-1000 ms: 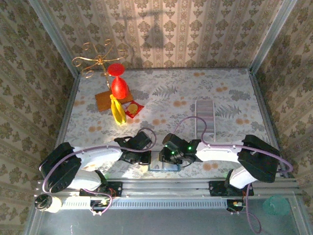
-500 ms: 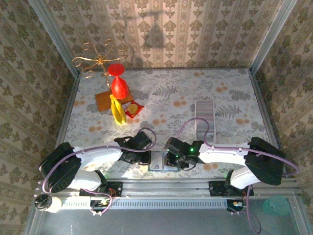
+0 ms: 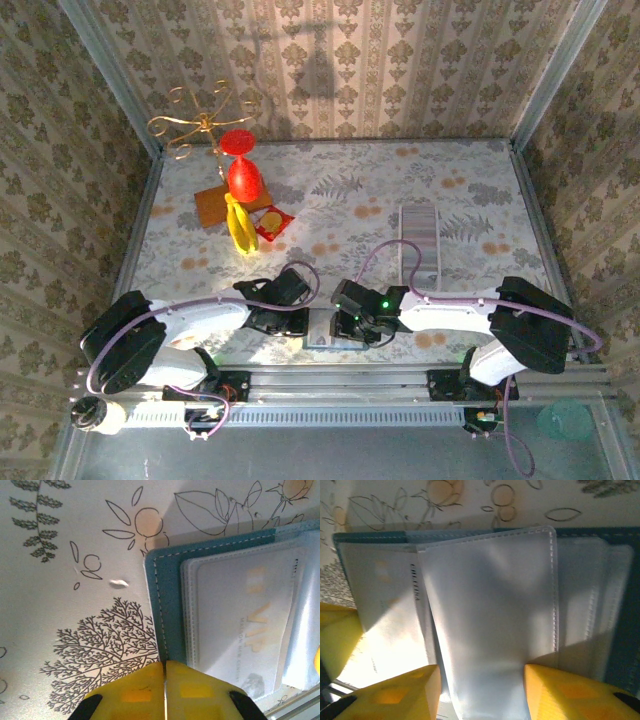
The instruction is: Put the credit cards into the card holder
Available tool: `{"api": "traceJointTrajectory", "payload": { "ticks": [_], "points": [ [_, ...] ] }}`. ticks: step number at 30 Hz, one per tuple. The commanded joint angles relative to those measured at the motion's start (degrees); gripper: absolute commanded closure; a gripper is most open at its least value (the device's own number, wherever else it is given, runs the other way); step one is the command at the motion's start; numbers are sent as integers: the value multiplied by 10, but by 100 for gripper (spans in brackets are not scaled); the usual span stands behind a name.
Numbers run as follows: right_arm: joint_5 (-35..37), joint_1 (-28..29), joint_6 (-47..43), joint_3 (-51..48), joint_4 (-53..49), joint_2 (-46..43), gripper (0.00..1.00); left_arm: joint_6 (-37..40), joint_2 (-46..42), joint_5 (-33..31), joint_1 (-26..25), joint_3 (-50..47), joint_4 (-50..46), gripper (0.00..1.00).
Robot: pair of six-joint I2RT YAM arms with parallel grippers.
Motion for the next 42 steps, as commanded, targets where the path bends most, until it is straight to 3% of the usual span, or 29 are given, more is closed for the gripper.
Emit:
{"api": "traceJointTrajectory", "payload": {
  "ticks": [1,15,32,42],
  "points": [
    [-3,4,16,-1,36,19,51,-13,0,4,1,-16,-9,93],
    [-17,4,43,-21,160,13,57,-28,-9,19,10,-37,12,96],
    [-40,4,37,-6,199,41,59,-87,-71,102,92,-156,142,96],
    [-57,13,16,27,226,68,59,-123,-162,53,113,-174,83,93]
  ]
}}
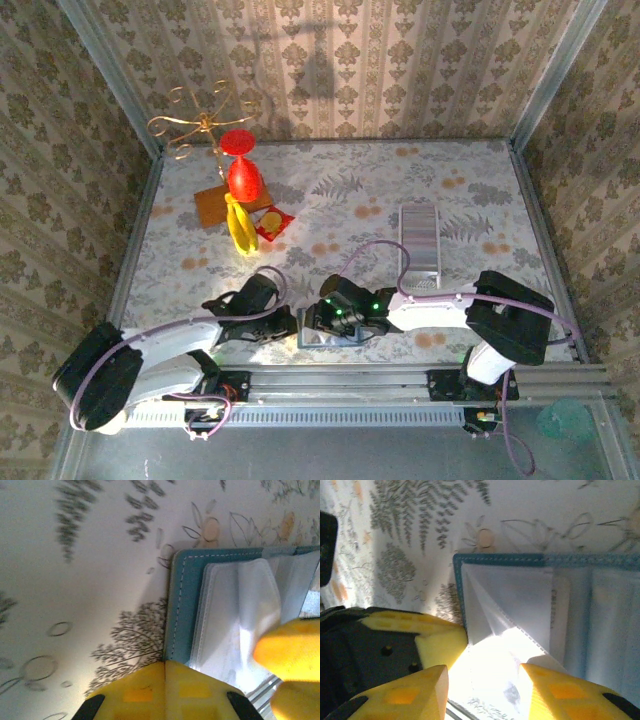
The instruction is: Put the credit cards into the card holder
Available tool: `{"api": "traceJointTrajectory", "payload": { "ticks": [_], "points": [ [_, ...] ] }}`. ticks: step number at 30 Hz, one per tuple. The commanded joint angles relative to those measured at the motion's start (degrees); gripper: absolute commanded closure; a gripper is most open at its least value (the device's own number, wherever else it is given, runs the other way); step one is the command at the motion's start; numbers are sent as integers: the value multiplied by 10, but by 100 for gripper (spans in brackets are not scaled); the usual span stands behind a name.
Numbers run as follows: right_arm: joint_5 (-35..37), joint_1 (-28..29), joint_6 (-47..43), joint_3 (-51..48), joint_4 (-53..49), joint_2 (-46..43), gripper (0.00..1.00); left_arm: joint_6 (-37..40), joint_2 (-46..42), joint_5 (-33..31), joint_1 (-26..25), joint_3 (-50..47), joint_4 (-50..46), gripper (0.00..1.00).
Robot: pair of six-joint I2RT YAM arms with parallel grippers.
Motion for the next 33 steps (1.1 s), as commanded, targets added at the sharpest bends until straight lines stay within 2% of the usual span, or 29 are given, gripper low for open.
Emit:
{"api": "traceJointTrajectory", "payload": {
  "ticks": [1,5,11,21,24,26,29,33],
  "points": [
    [-9,8,-19,19,22,9,59,-33,-38,-49,11,-21,-61,91],
    [-11,10,-27,23,37,12,58,-53,-83,-67,17,-35,-81,79],
    [-29,13,-37,43,51,33,58,-68,-133,-80,24,-46,-121,78],
    [-82,21,-77,100,113,63,57,-76,-237,-146,38,-32,-241,79],
    [-105,22,-102,122,124,61,57,-64,-250,-170,51,-10,-278,75],
    [-103,20,-120,130,113,48,56,-54,-250,-184,61,7,-299,73],
    [-58,9,-169,126,53,7,57,-29,-240,-197,74,34,-312,71],
    [-22,-43,-283,106,-39,-77,60,30,-189,-174,76,67,-281,67]
  ]
}}
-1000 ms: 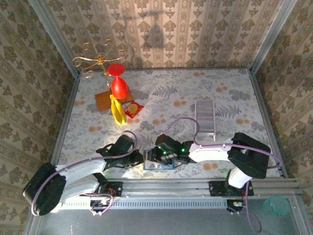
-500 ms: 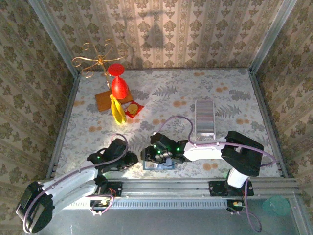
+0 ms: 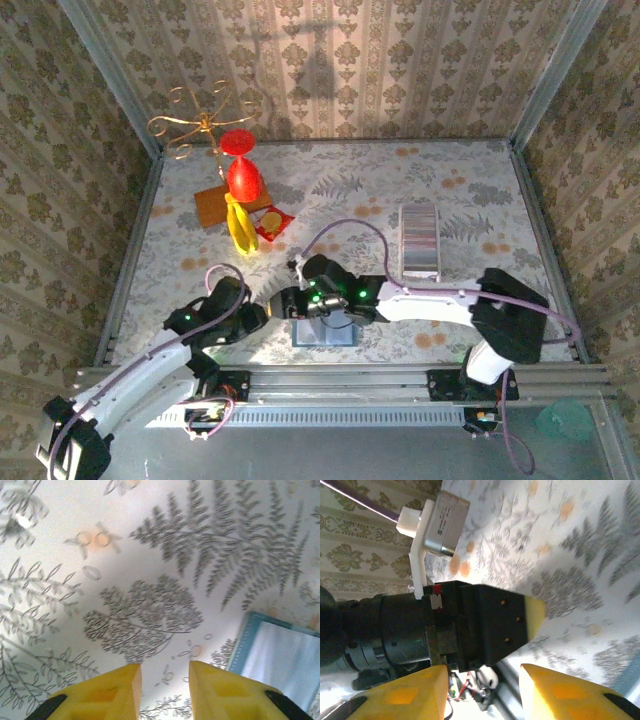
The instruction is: Put the credit cards into the card holder
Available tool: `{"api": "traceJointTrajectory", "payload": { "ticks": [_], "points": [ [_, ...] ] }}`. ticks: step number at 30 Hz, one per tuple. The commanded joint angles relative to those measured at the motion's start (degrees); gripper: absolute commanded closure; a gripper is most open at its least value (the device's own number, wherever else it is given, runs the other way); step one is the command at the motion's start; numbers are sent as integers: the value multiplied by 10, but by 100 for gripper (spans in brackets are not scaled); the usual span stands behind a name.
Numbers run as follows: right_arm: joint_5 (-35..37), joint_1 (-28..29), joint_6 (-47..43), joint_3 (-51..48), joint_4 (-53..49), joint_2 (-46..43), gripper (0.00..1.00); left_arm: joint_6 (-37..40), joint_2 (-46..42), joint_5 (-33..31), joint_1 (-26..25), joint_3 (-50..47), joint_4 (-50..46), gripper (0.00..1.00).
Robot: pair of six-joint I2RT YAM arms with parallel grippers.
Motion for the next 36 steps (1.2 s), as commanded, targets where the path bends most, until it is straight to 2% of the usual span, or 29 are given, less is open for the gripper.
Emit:
{"api": "traceJointTrajectory", "payload": {
  "ticks": [1,5,7,9,12,16,17,19,22,25,36],
  "points": [
    [38,-53,-140,-17,-91,-87,61,71,44,7,2,36,4,66],
    [27,-131,-368,-34,-196,-189,58,108,107,1,-28,74,17,61],
    [22,-167,-533,-39,-265,-235,57,115,129,-19,-55,92,20,51],
    [25,-207,-659,-46,-315,-277,56,115,147,-26,-76,101,31,44],
    [16,-298,-811,-56,-379,-322,54,111,173,-25,-101,103,59,40],
    [12,-402,-992,-74,-438,-343,24,115,190,-12,-113,98,94,41],
    [19,-419,-1032,-80,-445,-341,19,117,192,-13,-114,98,96,41],
    [47,-443,-1125,-96,-453,-328,18,121,194,-18,-115,98,96,42],
    [67,-473,-1191,-119,-423,-301,17,126,195,-18,-115,98,99,42],
    [74,-489,-1207,-129,-365,-271,15,125,196,-17,-115,96,101,43],
    [76,-496,-1278,-123,-297,-153,15,110,215,-21,-113,98,99,43]
  ]
}}
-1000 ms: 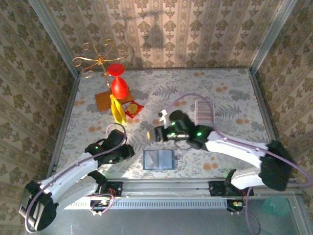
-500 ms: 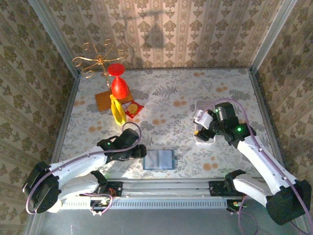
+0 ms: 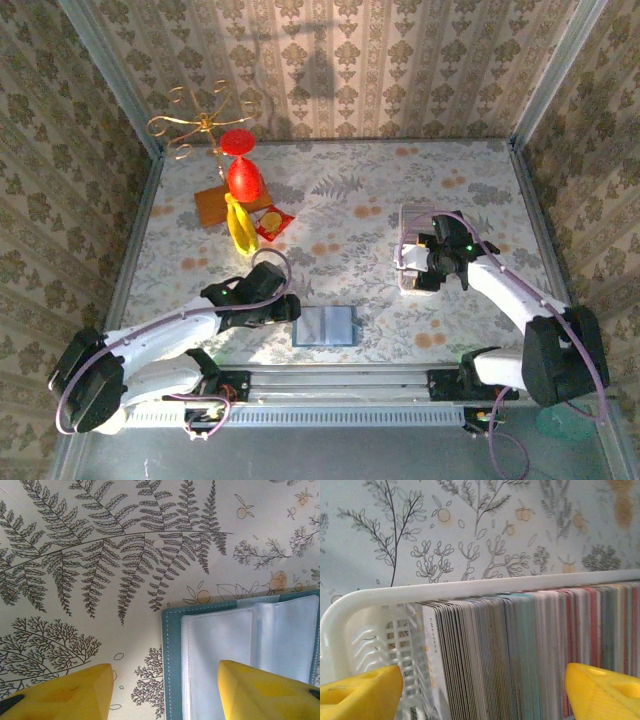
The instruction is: Put the credit cards into the card holder
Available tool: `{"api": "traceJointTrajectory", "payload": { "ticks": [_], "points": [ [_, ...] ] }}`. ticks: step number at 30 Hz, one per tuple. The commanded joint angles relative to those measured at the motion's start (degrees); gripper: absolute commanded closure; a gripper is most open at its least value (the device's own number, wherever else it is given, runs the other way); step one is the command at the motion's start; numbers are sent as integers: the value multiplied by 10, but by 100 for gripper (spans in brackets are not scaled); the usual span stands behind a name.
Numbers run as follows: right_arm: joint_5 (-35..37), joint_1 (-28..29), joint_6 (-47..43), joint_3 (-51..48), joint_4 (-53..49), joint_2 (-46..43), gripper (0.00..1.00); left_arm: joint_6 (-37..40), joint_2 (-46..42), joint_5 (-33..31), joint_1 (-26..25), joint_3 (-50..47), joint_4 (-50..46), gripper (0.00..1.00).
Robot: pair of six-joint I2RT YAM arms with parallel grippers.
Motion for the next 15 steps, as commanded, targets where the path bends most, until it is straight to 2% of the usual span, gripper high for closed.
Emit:
{"api": "traceJointTrajectory", "payload": {
  "ticks": [1,4,10,15],
  "points": [
    [3,-4,-43,6,30,21,15,-3,8,-7,-3,8,-2,43],
    [13,-4,-56,15,38,43,20,-5,9,-6,-3,9,1,43],
    [17,-4,-72,17,23,40,44,-14,11,-5,-1,5,4,44],
    [12,-2,-79,10,-2,21,58,-17,12,-2,-2,0,13,44]
  ]
}}
